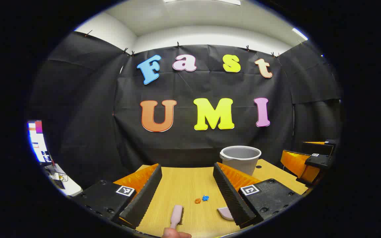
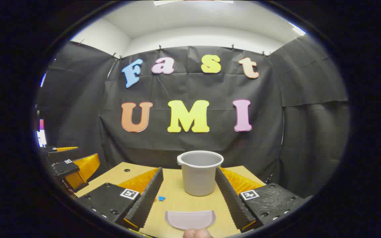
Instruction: Pick up the small broom and dustpan from the desktop, sweep the trash into the dustpan with the broom, and then empty the trash into the garbage bin.
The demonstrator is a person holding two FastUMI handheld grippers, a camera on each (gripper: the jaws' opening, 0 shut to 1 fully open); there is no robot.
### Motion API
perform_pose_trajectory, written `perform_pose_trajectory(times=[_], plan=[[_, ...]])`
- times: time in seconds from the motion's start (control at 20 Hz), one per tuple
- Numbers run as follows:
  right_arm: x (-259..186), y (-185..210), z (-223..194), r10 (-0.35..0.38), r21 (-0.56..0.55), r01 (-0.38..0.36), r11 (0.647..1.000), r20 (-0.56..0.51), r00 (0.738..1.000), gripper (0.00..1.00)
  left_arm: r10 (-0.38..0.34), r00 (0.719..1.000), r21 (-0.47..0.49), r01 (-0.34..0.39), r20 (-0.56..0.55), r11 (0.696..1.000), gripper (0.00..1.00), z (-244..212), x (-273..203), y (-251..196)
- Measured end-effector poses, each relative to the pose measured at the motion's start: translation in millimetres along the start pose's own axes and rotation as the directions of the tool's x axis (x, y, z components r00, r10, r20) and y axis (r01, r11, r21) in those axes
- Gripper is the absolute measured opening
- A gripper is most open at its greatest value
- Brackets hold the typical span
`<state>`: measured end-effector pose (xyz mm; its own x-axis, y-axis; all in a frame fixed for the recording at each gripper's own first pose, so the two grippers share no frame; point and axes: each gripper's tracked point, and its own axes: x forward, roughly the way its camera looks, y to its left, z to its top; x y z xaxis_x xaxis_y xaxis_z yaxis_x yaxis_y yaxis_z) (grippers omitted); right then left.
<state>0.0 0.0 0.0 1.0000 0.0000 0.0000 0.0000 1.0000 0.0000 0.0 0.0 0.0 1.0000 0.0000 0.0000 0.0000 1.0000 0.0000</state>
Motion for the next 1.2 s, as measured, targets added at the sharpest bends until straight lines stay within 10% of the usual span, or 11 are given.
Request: perform_pose_trajectory(times=[1.2], plan=[[14.2, 1.2, -46.0, 0.027, -0.037, -0.030, 0.999, -0.098, 0.995, 0.98, 0.003, 0.998, 0.008, -0.003, -0.060, 1.000, 0.99, -11.7, 10.4, 2.1]])
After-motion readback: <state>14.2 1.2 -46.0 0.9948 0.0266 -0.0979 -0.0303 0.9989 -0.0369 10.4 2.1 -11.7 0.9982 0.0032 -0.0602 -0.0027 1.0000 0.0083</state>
